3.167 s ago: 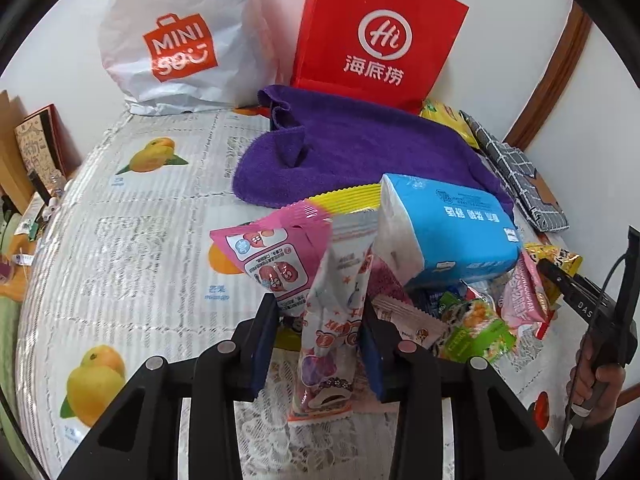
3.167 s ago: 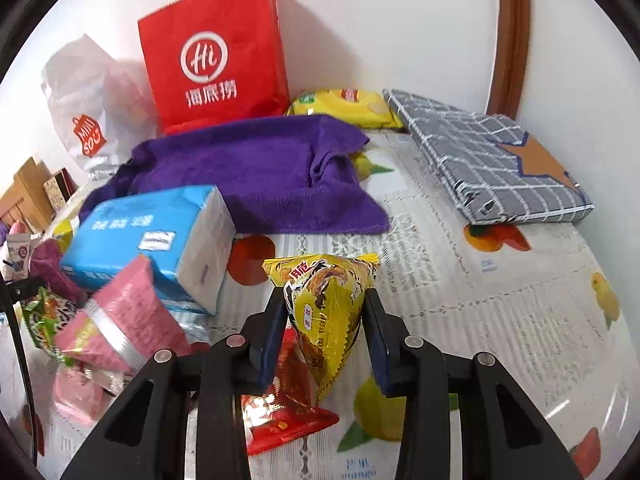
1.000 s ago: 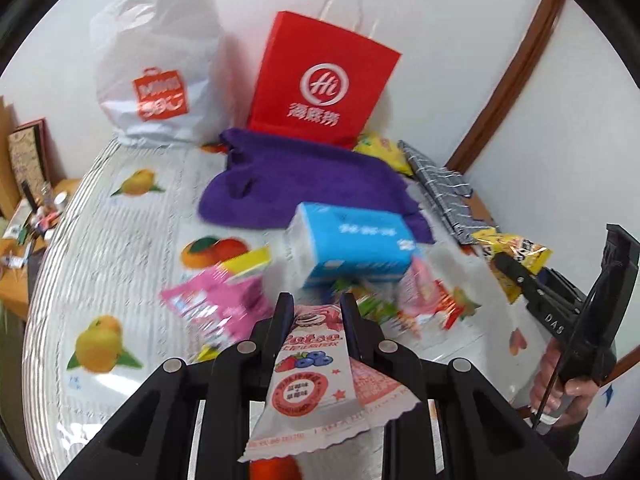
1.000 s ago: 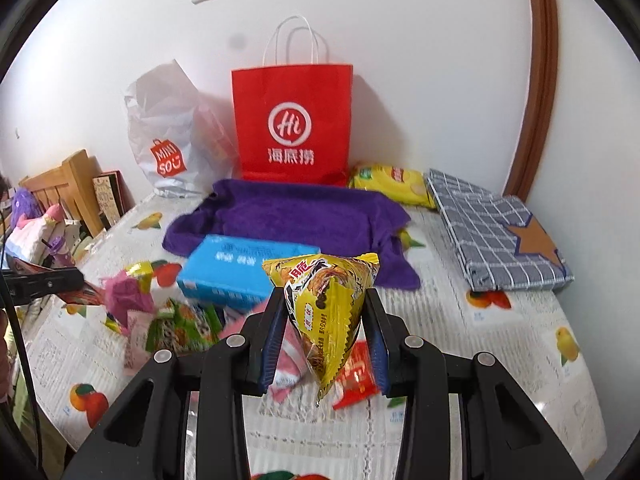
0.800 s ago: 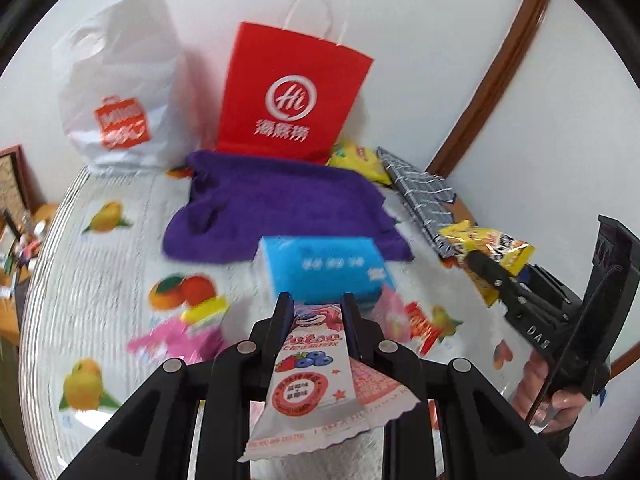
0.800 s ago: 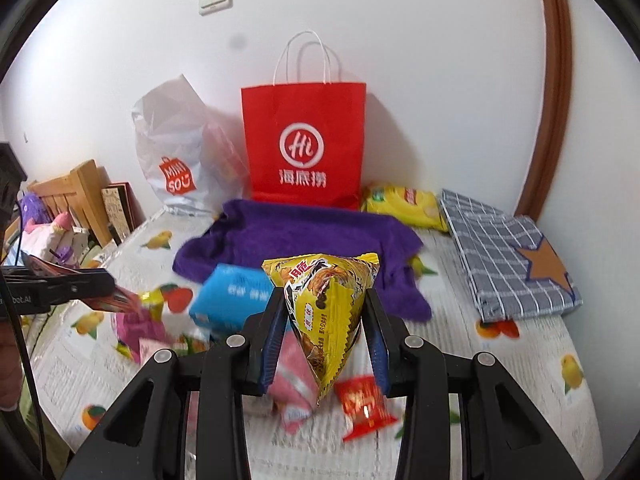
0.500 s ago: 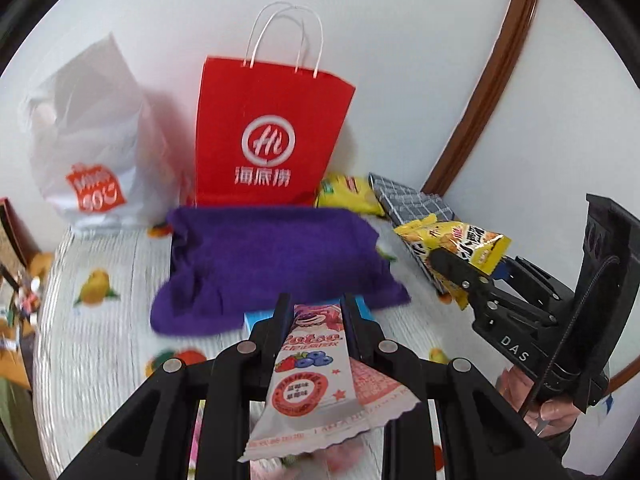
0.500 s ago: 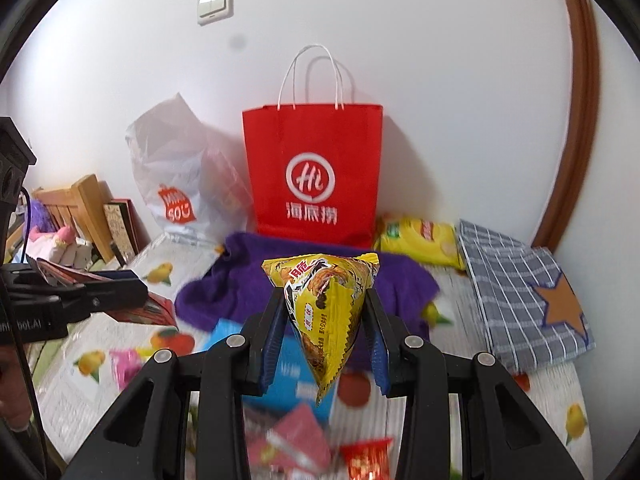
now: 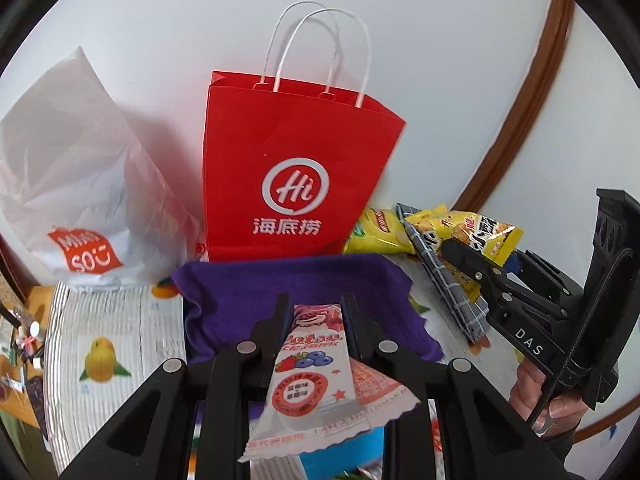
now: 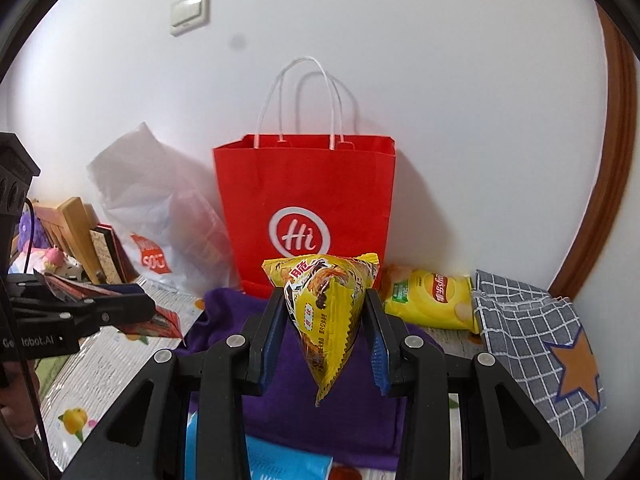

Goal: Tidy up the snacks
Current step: 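Carry both snacks over the purple towel and open the right gripper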

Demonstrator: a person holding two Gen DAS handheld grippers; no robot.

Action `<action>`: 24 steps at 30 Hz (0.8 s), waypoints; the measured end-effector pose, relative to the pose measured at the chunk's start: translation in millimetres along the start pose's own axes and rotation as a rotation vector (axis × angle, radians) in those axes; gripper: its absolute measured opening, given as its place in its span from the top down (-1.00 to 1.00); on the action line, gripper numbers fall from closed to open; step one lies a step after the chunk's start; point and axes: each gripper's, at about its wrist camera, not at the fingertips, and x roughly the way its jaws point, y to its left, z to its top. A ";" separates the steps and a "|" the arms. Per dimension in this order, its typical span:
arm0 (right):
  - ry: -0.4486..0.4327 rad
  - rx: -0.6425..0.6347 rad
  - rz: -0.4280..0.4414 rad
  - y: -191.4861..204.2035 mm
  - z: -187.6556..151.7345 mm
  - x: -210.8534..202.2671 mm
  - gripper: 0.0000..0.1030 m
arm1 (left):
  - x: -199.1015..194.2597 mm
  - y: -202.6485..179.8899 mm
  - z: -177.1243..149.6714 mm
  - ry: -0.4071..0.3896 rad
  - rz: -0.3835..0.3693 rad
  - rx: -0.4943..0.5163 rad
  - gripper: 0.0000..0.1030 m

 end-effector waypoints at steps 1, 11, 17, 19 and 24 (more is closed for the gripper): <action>0.002 0.000 -0.004 -2.3 1.6 5.4 0.27 | 6.5 3.3 4.8 0.003 0.000 0.000 0.56; 0.074 0.045 0.022 -34.3 -8.5 73.5 0.27 | 80.4 38.2 5.5 0.111 0.011 -0.032 0.56; 0.135 0.059 0.015 -47.8 -20.6 102.1 0.27 | 107.6 40.5 -0.8 0.181 0.004 -0.035 0.56; 0.149 0.056 0.010 -50.0 -24.3 108.0 0.27 | 111.7 40.7 -2.4 0.190 0.007 -0.037 0.56; 0.165 0.035 0.020 -49.6 -30.0 114.7 0.27 | 116.7 45.6 -4.9 0.203 0.019 -0.051 0.56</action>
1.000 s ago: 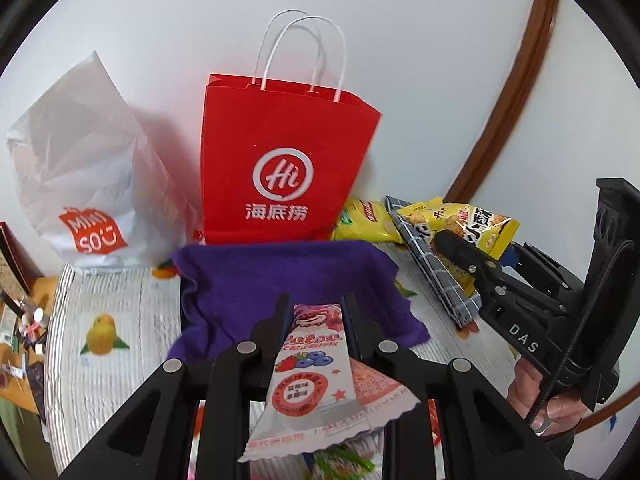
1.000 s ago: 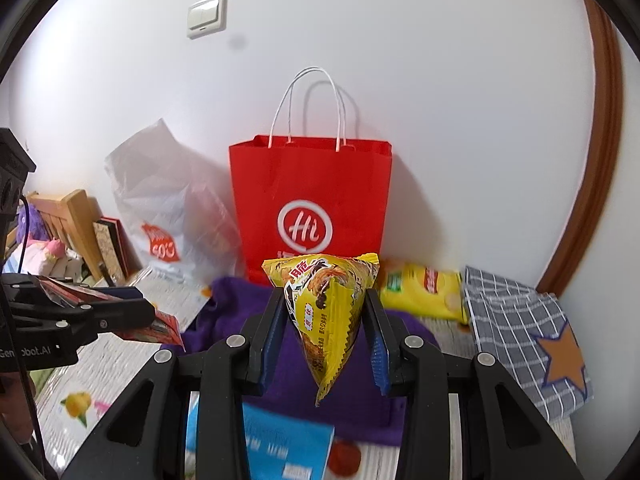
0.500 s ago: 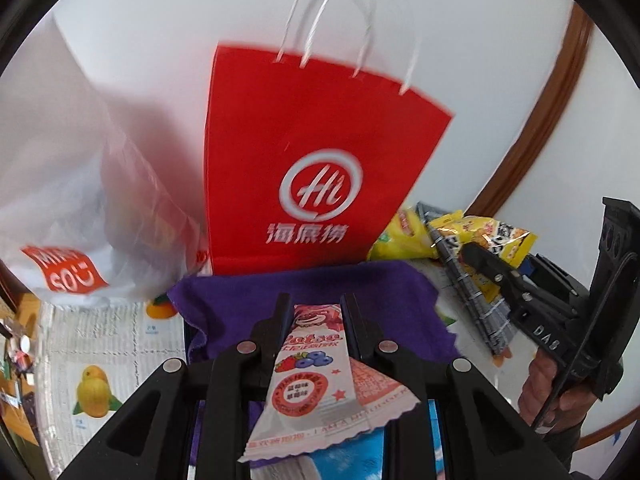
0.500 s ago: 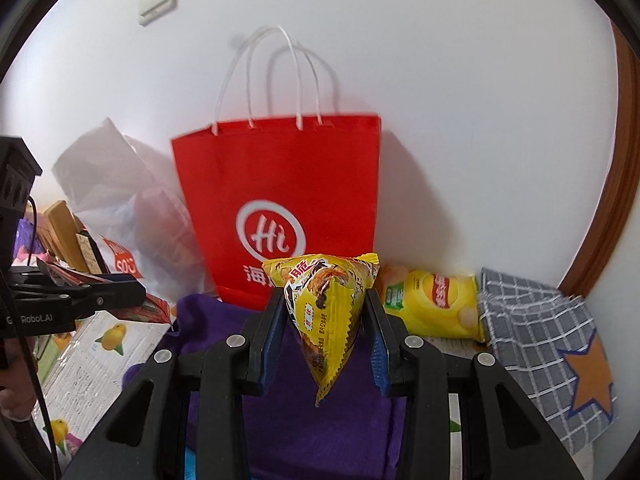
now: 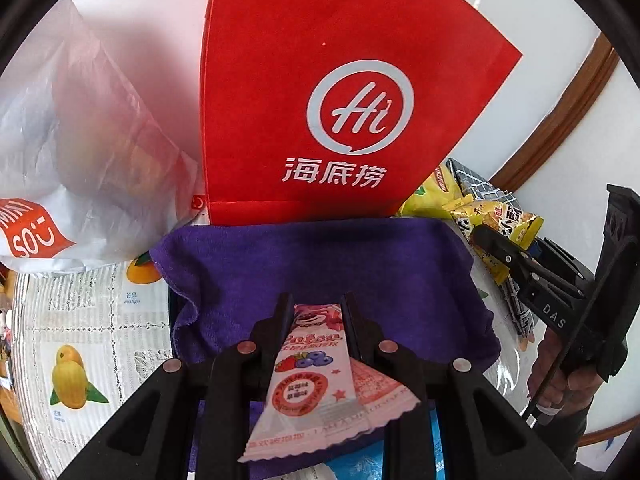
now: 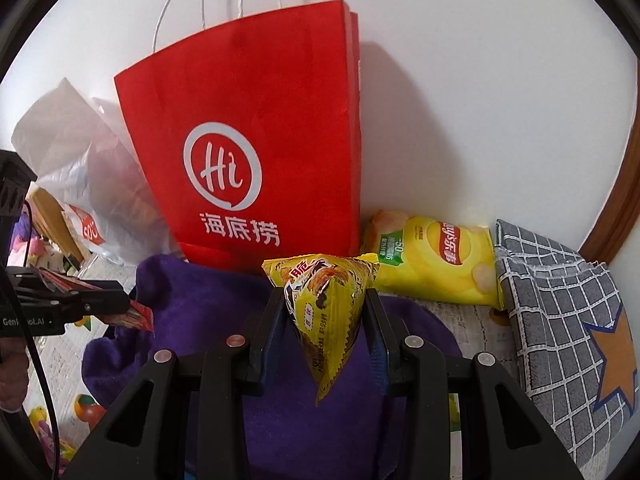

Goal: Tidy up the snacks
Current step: 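Carry both snacks over the purple towel and open the right gripper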

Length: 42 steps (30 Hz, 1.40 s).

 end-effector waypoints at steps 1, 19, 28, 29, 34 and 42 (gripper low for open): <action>0.006 -0.005 -0.002 0.8 -1.0 1.9 0.27 | 0.9 1.1 0.0 0.001 0.003 -0.001 0.56; 0.109 -0.095 -0.001 25.8 -15.8 32.8 0.26 | 10.0 6.3 0.3 0.034 0.027 -0.006 0.55; 0.134 -0.092 -0.018 20.9 -17.2 37.4 0.25 | 15.5 4.2 -1.0 0.053 0.030 0.004 0.55; 0.137 -0.092 -0.017 20.8 -17.3 37.8 0.25 | 16.1 4.1 -1.1 0.055 0.030 0.005 0.55; 0.150 -0.102 -0.022 22.1 -17.8 40.4 0.25 | 18.5 3.0 -2.0 0.066 0.032 0.014 0.55; 0.157 -0.111 -0.028 21.9 -18.4 41.8 0.25 | 25.0 0.0 -3.7 0.096 0.045 0.031 0.55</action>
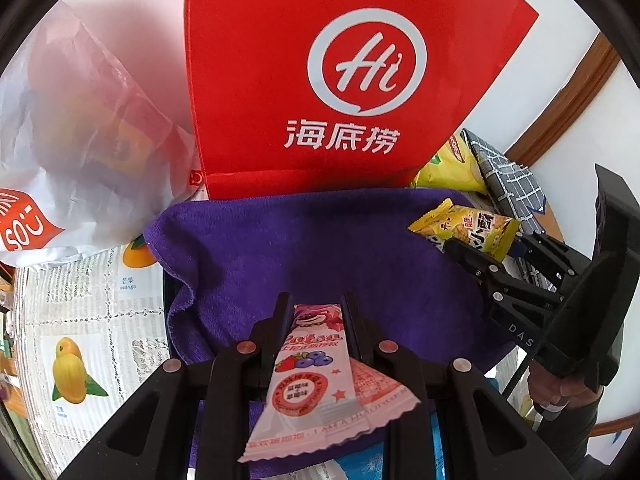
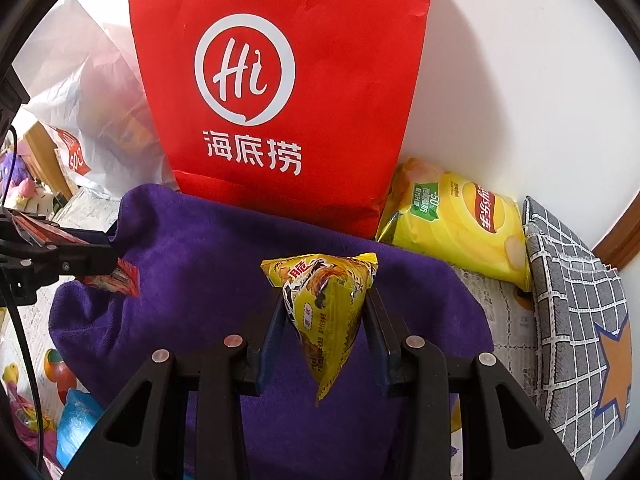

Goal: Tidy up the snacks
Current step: 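Carry both snacks over the purple towel and open the right gripper, then open the left gripper to drop the pink wrapper onto the purple towel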

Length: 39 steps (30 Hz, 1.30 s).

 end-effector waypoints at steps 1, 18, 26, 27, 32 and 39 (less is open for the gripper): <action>0.001 0.000 -0.001 -0.4 -0.1 0.2 0.25 | 0.7 -0.7 -0.3 0.003 0.002 0.003 0.55; -0.055 -0.004 -0.045 -6.6 4.0 -23.5 -0.17 | 10.5 -9.2 -3.4 0.032 0.008 0.030 0.55; -0.066 0.035 -0.022 -10.9 6.7 -33.5 -0.37 | 15.2 -13.4 -5.7 0.049 0.007 0.042 0.54; -0.066 0.037 -0.021 -10.9 6.8 -34.2 -0.37 | 15.6 -14.0 -6.0 0.051 0.007 0.045 0.54; -0.075 0.042 -0.028 -11.2 7.7 -38.4 -0.46 | 16.4 -15.8 -5.7 0.049 0.001 0.050 0.53; -0.078 0.036 -0.031 -9.7 8.4 -41.1 -0.46 | 11.8 -23.0 -5.7 0.038 -0.009 0.079 0.49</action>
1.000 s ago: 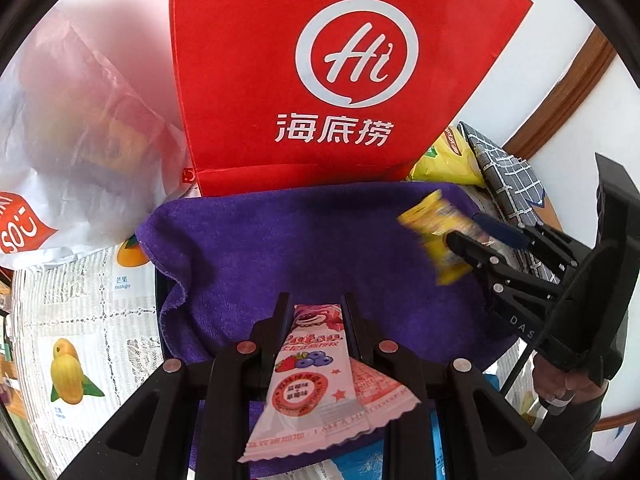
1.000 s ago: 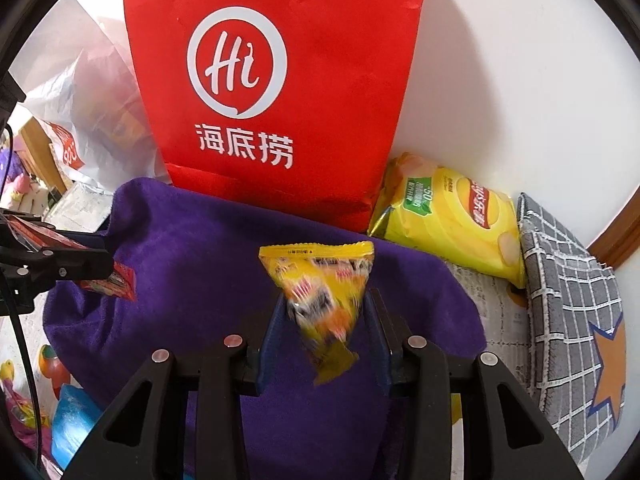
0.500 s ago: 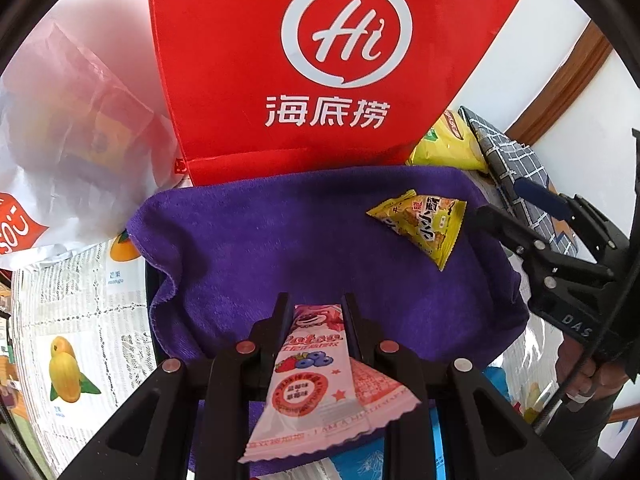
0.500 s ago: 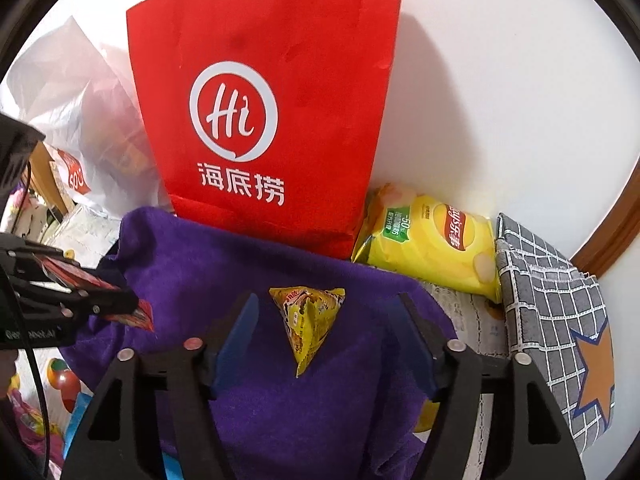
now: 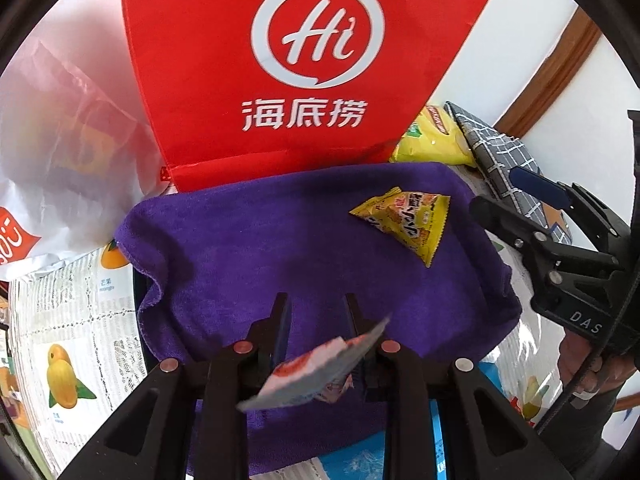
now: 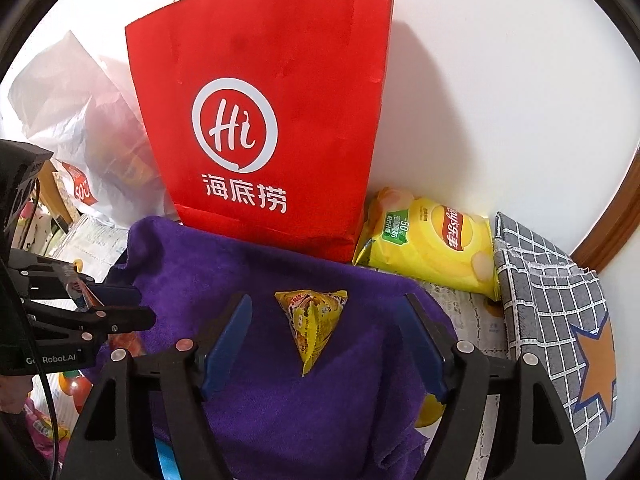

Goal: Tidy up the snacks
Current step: 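Open the left gripper to drop the pink wrapper onto the purple towel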

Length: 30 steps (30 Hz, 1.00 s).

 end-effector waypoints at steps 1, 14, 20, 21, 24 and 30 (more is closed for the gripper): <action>-0.002 0.000 -0.001 0.4 0.4 -0.5 -0.46 | -2.2 -1.7 0.1 -0.008 -0.006 0.007 0.39; -0.065 0.037 -0.035 1.2 8.8 -34.8 -0.63 | -38.7 -10.9 4.3 -0.110 -0.003 0.044 -0.30; -0.093 0.100 -0.095 -2.8 4.5 -60.0 -0.77 | -57.3 -11.6 1.5 -0.151 -0.008 0.030 -0.30; -0.080 0.105 -0.117 -2.8 2.0 -63.2 -0.77 | -62.4 -14.7 0.1 -0.168 -0.004 0.038 -0.30; -0.076 0.112 -0.147 -3.2 -8.5 -74.6 -0.77 | -77.4 -25.6 -5.0 -0.207 -0.011 0.072 -0.30; -0.068 0.126 -0.191 -0.9 -35.6 -111.1 -0.77 | -104.1 -50.5 -18.3 -0.277 -0.003 0.135 -0.30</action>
